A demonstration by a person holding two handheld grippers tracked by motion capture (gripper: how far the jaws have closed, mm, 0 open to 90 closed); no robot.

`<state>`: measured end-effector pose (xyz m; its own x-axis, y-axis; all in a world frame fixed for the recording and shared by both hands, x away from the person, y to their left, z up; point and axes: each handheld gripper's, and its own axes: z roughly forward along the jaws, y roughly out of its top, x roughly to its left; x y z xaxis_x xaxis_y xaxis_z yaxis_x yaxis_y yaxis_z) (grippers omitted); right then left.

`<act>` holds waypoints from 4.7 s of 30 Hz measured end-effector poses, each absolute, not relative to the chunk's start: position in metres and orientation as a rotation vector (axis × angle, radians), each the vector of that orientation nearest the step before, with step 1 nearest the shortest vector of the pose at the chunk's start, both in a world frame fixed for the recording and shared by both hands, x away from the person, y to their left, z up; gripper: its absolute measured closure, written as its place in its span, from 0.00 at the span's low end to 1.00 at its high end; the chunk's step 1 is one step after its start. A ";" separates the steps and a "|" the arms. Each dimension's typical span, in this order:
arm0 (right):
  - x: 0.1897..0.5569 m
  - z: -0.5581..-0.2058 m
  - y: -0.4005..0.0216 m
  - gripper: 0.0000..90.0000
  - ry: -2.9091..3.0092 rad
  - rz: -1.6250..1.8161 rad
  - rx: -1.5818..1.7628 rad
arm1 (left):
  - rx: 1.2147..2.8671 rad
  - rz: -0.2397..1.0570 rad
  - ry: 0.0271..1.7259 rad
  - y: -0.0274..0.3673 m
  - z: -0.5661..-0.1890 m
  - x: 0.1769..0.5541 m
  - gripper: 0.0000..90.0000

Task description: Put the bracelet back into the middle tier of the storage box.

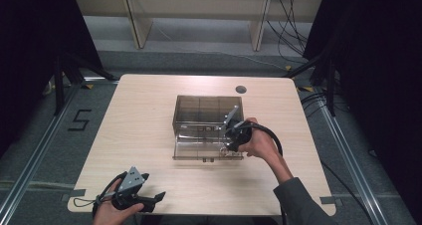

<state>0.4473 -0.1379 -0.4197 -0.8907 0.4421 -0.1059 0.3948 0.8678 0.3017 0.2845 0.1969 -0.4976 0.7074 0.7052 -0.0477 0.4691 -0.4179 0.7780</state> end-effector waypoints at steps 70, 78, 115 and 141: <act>0.398 -0.422 -0.177 0.34 2.650 0.907 0.888 | 2.061 0.348 0.934 0.195 -0.499 0.283 0.17; 0.392 -0.425 -0.180 0.33 2.629 0.949 0.843 | 2.081 0.348 0.923 0.197 -0.498 0.283 0.17; 0.369 -0.434 -0.197 0.30 2.576 1.025 0.922 | 2.067 0.368 0.903 0.197 -0.497 0.283 0.17; 0.361 -0.448 -0.212 0.26 2.516 1.084 0.978 | 2.050 0.360 0.923 0.195 -0.498 0.282 0.17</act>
<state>0.3605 -0.2121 -0.4482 -0.7501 0.6596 0.0480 0.4879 0.5030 0.7134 0.2823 0.1949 -0.4977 0.6878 0.7221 -0.0733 0.4814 -0.3783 0.7907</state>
